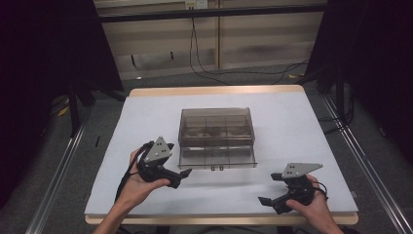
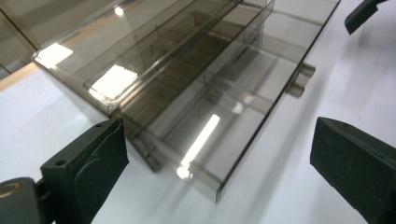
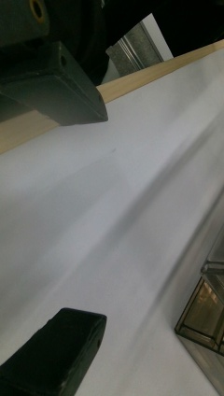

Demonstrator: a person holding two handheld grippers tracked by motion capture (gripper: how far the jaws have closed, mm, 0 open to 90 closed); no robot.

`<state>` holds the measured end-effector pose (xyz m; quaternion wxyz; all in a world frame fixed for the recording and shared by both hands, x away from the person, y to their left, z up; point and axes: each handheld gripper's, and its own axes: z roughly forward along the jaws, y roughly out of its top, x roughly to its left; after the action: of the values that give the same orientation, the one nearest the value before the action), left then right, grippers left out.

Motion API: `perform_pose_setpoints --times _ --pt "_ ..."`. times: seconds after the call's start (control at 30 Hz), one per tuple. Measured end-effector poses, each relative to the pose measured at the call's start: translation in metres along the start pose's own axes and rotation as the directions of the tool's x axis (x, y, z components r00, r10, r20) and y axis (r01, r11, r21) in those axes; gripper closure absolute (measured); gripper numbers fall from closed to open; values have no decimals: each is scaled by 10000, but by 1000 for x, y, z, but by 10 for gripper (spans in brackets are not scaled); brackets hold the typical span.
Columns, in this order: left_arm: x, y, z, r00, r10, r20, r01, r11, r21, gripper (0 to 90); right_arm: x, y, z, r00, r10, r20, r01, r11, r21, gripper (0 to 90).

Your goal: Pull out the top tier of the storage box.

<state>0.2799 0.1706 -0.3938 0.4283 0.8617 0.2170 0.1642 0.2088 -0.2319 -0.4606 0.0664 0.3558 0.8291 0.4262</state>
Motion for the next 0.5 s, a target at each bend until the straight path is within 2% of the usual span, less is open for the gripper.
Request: perform_pose_setpoints --times 0.1,0.13,0.23,0.3,0.4,0.43,0.47,0.5 --pt "-2 -7 -5 9999 69 -152 -69 10000 -12 41 0 0 0 10000 -26 0 26 10000 -31 42" --pt "-5 -10 -7 9994 -33 -331 33 10000 -10 42 0 0 0 10000 -18 6 18 10000 -15 42" --pt "-10 -18 -14 9981 158 -597 -161 9999 -48 51 0 0 0 10000 15 -6 -15 10000 -30 42" --pt "-13 -22 -18 9980 77 -627 -81 9999 -61 53 0 0 0 10000 -8 17 8 10000 3 42" --pt "-17 -28 -25 9969 -194 -760 164 9991 -391 51 0 0 0 10000 2 25 -2 10000 -18 42" --pt "-18 -31 -28 9969 -304 -719 268 9984 -498 48 0 0 -1 10000 17 26 -17 10000 -31 42" --pt "-19 -36 -30 9966 -649 -503 618 9962 -615 46 -1 0 -1 10000 22 31 -22 10000 -40 42" --pt "-21 -39 -32 9961 -731 -498 697 9953 -671 54 -1 0 -1 10000 32 57 -32 10000 -55 42"
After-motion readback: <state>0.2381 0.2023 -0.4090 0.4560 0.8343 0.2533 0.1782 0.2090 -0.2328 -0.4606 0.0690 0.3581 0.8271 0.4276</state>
